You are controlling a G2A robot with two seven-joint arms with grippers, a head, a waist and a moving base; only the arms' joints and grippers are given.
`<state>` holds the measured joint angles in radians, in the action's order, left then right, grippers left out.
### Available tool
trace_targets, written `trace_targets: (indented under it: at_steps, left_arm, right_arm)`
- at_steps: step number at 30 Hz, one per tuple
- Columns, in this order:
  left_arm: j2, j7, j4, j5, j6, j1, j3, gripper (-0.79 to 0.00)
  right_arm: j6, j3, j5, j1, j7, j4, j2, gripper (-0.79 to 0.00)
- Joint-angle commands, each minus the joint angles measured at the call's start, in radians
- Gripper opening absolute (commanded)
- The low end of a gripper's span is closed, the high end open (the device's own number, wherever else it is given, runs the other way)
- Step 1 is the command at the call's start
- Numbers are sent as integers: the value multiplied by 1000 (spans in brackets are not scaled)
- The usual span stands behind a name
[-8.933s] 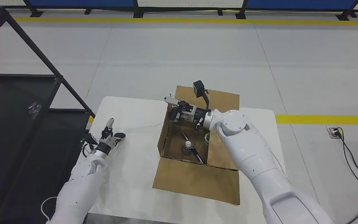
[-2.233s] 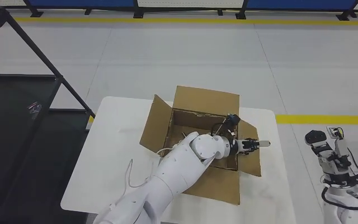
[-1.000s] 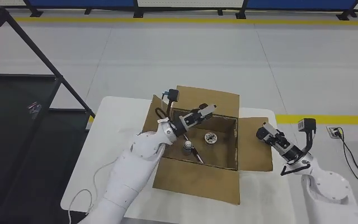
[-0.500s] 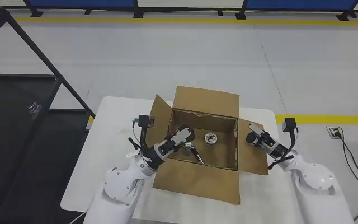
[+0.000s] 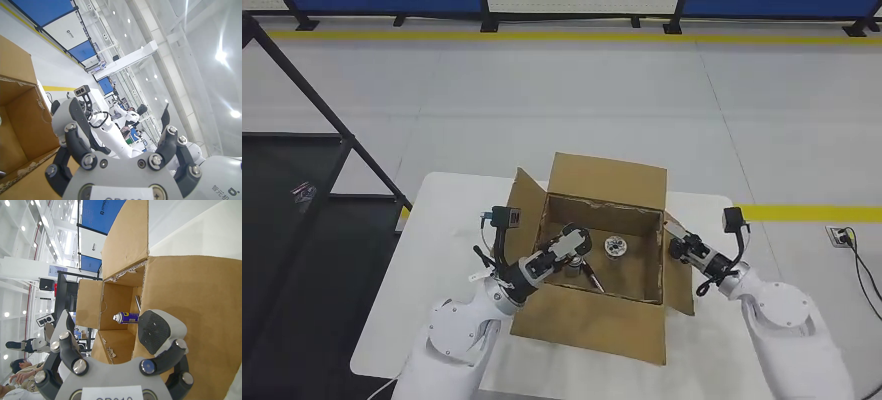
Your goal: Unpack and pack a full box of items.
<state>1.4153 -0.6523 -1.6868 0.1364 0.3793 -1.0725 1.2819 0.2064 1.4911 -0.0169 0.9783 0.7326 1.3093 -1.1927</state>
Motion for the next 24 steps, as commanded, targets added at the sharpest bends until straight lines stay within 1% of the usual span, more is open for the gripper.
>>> trace_targets:
  at_steps: [1,4,7,16,21,24]
  left_arm:
    - [0,0,0,0,0,0,0,0]
    - [0,0,0,0,0,0,0,0]
    - [0,0,0,0,0,0,0,0]
    - [0,0,0,0,0,0,0,0]
    - [0,0,0,0,0,0,0,0]
    - [0,0,0,0,0,0,0,0]
  right_arm:
    - [5,-6,2,-3,-18,1,0,0]
    - [4,-5,9,-5,-48,7,1,0]
    - [0,2,4,-2,-49,16,4,0]
    - [-87,7,68,0,-146,16,9,0]
    - [-122,-24,92,-12,-160,13,7,0]
    - [-118,-42,82,-22,-161,6,4,0]
